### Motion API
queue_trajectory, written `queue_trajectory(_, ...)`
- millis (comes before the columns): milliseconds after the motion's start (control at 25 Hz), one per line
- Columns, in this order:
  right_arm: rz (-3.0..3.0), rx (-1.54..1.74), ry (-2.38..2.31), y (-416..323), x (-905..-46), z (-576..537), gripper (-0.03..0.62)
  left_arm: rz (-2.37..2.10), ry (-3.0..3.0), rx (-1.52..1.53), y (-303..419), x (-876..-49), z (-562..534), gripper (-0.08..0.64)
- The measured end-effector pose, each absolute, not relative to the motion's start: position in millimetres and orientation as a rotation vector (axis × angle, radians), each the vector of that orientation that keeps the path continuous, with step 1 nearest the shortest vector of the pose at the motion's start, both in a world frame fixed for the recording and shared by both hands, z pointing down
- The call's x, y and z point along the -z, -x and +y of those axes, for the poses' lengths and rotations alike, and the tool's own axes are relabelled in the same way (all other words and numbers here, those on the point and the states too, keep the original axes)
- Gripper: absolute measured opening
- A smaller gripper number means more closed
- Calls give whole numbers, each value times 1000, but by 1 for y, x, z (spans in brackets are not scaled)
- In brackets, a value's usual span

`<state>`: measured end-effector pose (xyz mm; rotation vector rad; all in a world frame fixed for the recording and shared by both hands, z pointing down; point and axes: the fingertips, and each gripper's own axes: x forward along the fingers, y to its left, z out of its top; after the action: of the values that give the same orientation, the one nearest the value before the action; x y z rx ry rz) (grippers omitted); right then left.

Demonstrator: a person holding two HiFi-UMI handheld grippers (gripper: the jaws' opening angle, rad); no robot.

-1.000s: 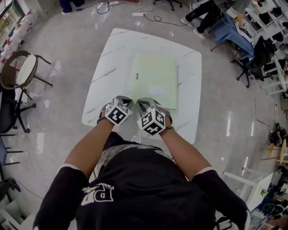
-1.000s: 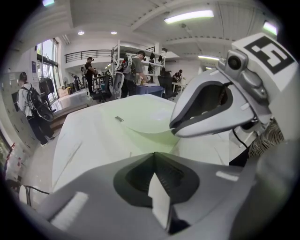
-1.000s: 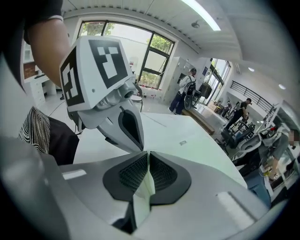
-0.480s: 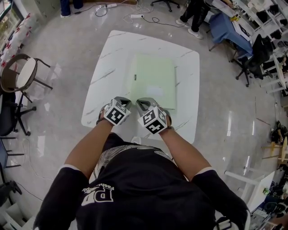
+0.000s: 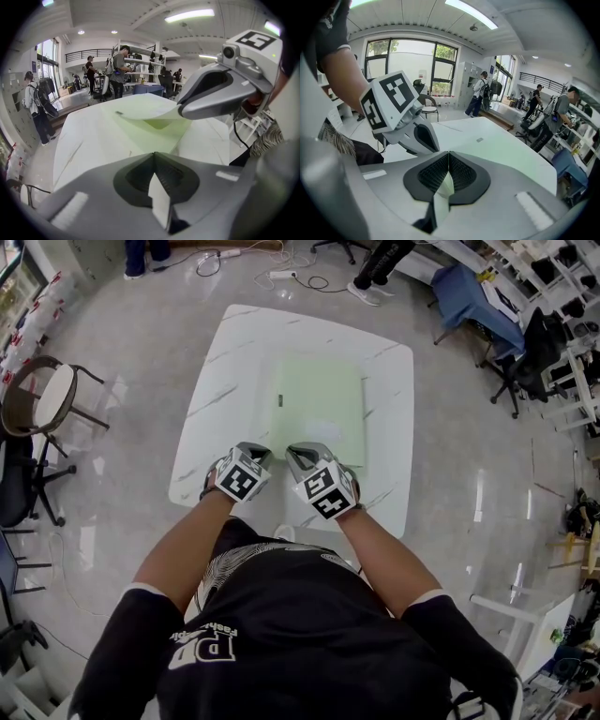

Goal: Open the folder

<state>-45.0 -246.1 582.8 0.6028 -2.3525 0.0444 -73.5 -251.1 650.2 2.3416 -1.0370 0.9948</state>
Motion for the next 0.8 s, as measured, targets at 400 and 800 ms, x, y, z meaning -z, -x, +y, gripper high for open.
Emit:
queue_trajectory(400,-2416,-50,-649,39,-556,-248,5,-1044,-2332,-993,77,-651,-253,57)
queue_trajectory(800,-2456,-44,-712,28,-531,-249,5,-1057,-2343,-998,76,-648,-254,57)
